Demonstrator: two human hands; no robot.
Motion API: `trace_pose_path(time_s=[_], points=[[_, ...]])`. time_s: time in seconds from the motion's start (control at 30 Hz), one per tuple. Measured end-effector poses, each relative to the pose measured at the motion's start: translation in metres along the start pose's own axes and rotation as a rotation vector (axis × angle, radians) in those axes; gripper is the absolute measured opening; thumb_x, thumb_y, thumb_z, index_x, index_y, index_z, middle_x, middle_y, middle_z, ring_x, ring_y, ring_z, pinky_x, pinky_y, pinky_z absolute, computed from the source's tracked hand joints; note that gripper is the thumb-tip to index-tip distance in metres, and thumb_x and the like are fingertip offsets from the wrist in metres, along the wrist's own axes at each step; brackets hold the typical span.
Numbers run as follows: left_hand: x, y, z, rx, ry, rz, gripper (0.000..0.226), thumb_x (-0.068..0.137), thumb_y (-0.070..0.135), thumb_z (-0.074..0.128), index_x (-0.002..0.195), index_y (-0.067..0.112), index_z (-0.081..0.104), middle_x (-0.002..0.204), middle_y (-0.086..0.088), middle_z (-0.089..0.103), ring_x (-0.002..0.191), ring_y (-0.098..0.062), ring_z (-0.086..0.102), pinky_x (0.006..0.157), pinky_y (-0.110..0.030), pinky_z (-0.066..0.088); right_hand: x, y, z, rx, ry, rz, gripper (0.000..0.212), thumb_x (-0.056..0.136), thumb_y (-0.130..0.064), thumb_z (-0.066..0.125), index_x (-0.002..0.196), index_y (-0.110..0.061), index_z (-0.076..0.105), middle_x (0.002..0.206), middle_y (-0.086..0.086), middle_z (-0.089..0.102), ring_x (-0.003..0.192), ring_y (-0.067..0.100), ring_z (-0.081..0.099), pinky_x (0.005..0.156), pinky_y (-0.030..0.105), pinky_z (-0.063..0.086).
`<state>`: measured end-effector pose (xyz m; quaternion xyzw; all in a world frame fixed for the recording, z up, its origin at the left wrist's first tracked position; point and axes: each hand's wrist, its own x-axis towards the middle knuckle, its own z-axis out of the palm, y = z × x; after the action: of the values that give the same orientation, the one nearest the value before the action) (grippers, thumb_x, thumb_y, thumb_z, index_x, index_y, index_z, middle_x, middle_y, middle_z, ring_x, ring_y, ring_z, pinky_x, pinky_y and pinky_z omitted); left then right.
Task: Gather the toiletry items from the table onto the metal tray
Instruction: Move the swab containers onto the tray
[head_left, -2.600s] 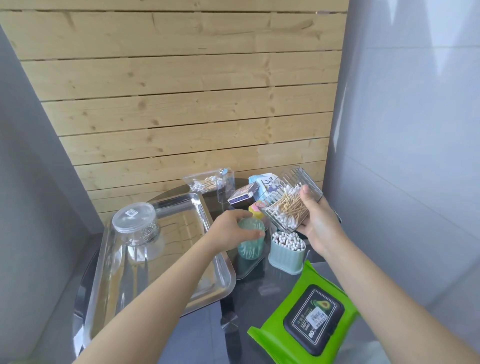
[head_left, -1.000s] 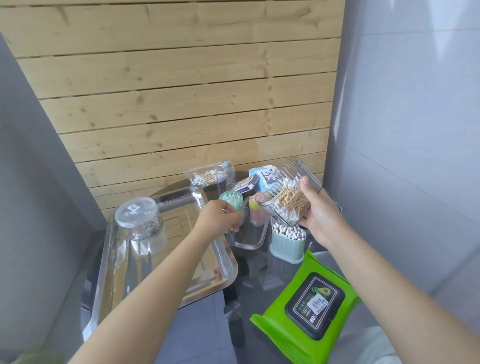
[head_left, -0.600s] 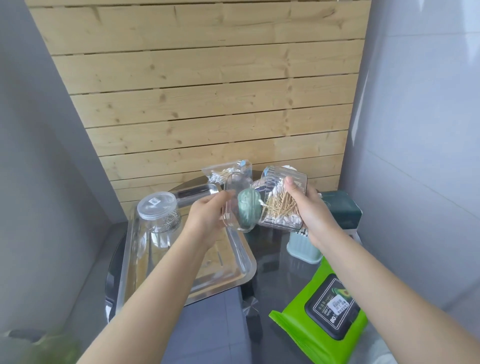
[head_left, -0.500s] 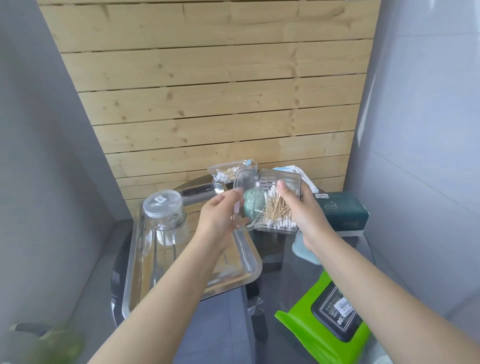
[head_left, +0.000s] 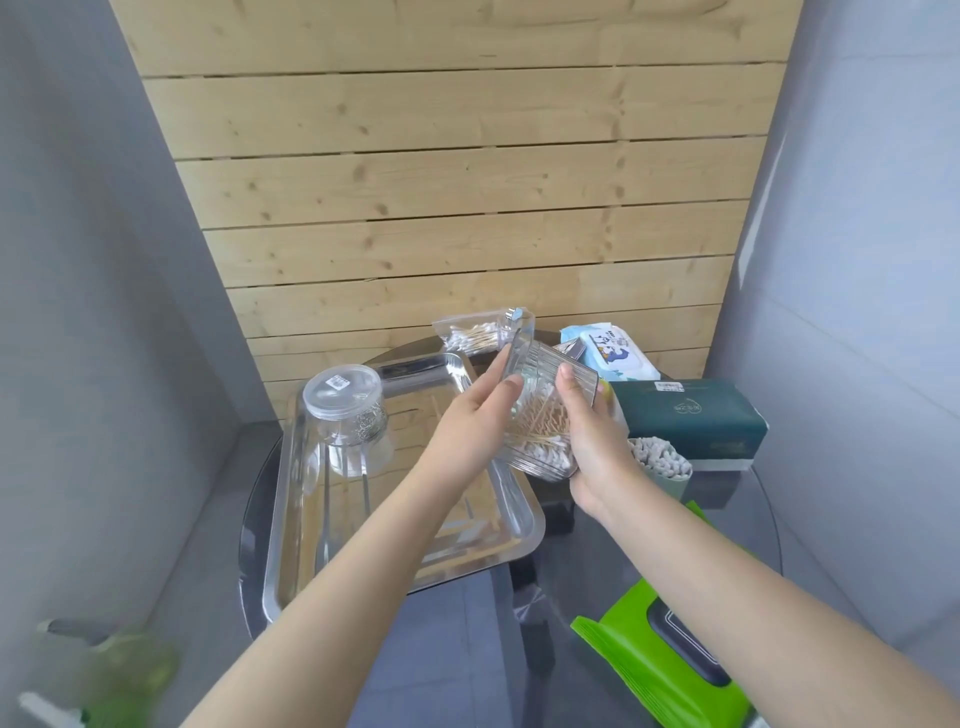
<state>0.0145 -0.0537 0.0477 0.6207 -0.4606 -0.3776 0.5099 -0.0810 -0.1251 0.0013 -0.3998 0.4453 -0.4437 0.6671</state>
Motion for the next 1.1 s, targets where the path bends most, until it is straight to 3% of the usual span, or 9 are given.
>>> trace_pose_path(time_s=[0.13, 0.23, 0.33, 0.47, 0.6, 0.8, 0.87, 1.0, 1.1], points=[[0.000, -0.005, -0.003, 0.143, -0.087, 0.030, 0.050, 0.097, 0.040, 0.040, 0.145, 0.047, 0.026, 0.100, 0.011, 0.045, 0.094, -0.009, 0.045, 0.075, -0.011, 0.039, -0.003, 0.002, -0.001, 0.025, 0.011, -0.002, 0.106, 0.061, -0.073, 0.065, 0.147, -0.041, 0.014, 0.159, -0.012, 0.016, 0.140, 0.018, 0.035, 0.108, 0.056, 0.037], [0.001, -0.007, -0.007, 0.102, -0.143, -0.008, 0.051, 0.097, 0.042, 0.041, 0.144, 0.051, 0.022, 0.117, 0.019, 0.044, 0.110, -0.002, 0.042, 0.097, -0.023, 0.035, 0.000, 0.003, -0.002, 0.042, -0.029, -0.015, 0.109, 0.048, -0.081, 0.068, 0.142, -0.045, 0.025, 0.158, -0.012, 0.020, 0.138, 0.019, 0.039, 0.104, 0.058, 0.041], [0.002, -0.007, -0.009, 0.146, -0.139, 0.028, 0.052, 0.097, 0.040, 0.040, 0.142, 0.055, 0.020, 0.101, 0.025, 0.050, 0.093, 0.003, 0.047, 0.088, -0.019, 0.038, 0.003, 0.004, -0.002, 0.039, -0.049, -0.050, 0.110, 0.039, -0.085, 0.068, 0.136, -0.046, 0.034, 0.156, -0.010, 0.028, 0.136, 0.018, 0.043, 0.105, 0.058, 0.040], [0.002, -0.008, -0.006, 0.169, -0.185, -0.012, 0.052, 0.097, 0.044, 0.036, 0.141, 0.058, 0.014, 0.154, 0.017, 0.027, 0.145, -0.011, 0.020, 0.118, -0.039, 0.017, -0.004, 0.004, 0.002, 0.011, -0.005, -0.031, 0.121, 0.039, -0.089, 0.062, 0.144, -0.046, 0.019, 0.156, -0.007, 0.029, 0.135, 0.022, 0.043, 0.107, 0.056, 0.039], [0.002, -0.009, -0.007, 0.184, -0.236, -0.054, 0.061, 0.094, 0.047, 0.044, 0.143, 0.056, 0.009, 0.142, 0.014, 0.043, 0.133, -0.008, 0.039, 0.091, -0.018, 0.033, -0.004, 0.015, 0.006, -0.010, 0.076, -0.014, 0.096, 0.065, -0.079, 0.055, 0.145, -0.045, 0.015, 0.155, -0.004, 0.031, 0.136, 0.026, 0.042, 0.106, 0.054, 0.040], [-0.002, -0.025, -0.018, 0.042, -0.215, -0.078, 0.072, 0.092, 0.037, 0.054, 0.139, 0.063, 0.006, 0.135, 0.016, 0.048, 0.093, 0.010, 0.061, 0.078, -0.028, 0.059, 0.000, 0.012, 0.010, -0.071, -0.044, -0.016, 0.074, 0.068, -0.075, 0.058, 0.130, -0.042, 0.037, 0.140, -0.016, 0.040, 0.130, 0.016, 0.045, 0.107, 0.051, 0.040], [-0.001, -0.027, -0.028, 0.039, -0.183, -0.087, 0.072, 0.090, 0.035, 0.058, 0.140, 0.060, 0.013, 0.130, 0.017, 0.056, 0.090, 0.010, 0.064, 0.074, -0.029, 0.060, 0.006, 0.017, 0.013, -0.053, -0.157, 0.102, 0.100, 0.051, -0.083, 0.065, 0.137, -0.039, 0.037, 0.142, -0.006, 0.050, 0.126, 0.023, 0.053, 0.101, 0.054, 0.046], [-0.003, -0.023, -0.066, 0.157, -0.120, -0.061, 0.074, 0.085, 0.031, 0.067, 0.142, 0.053, 0.026, 0.130, 0.026, 0.045, 0.097, 0.010, 0.061, 0.076, -0.039, 0.061, 0.004, 0.014, 0.021, -0.212, -0.302, 0.032, 0.054, 0.087, -0.046, 0.059, 0.135, -0.027, 0.045, 0.136, -0.002, 0.054, 0.120, 0.012, 0.055, 0.103, 0.040, 0.045], [-0.005, -0.031, -0.092, 0.387, -0.025, -0.099, 0.070, 0.081, 0.032, 0.071, 0.136, 0.051, 0.034, 0.124, 0.004, 0.043, 0.091, -0.007, 0.061, 0.082, -0.041, 0.059, 0.007, 0.011, 0.026, -0.332, -0.295, -0.019, 0.061, 0.094, -0.034, 0.051, 0.148, -0.021, 0.027, 0.149, 0.006, 0.038, 0.127, 0.019, 0.045, 0.110, 0.040, 0.038]])
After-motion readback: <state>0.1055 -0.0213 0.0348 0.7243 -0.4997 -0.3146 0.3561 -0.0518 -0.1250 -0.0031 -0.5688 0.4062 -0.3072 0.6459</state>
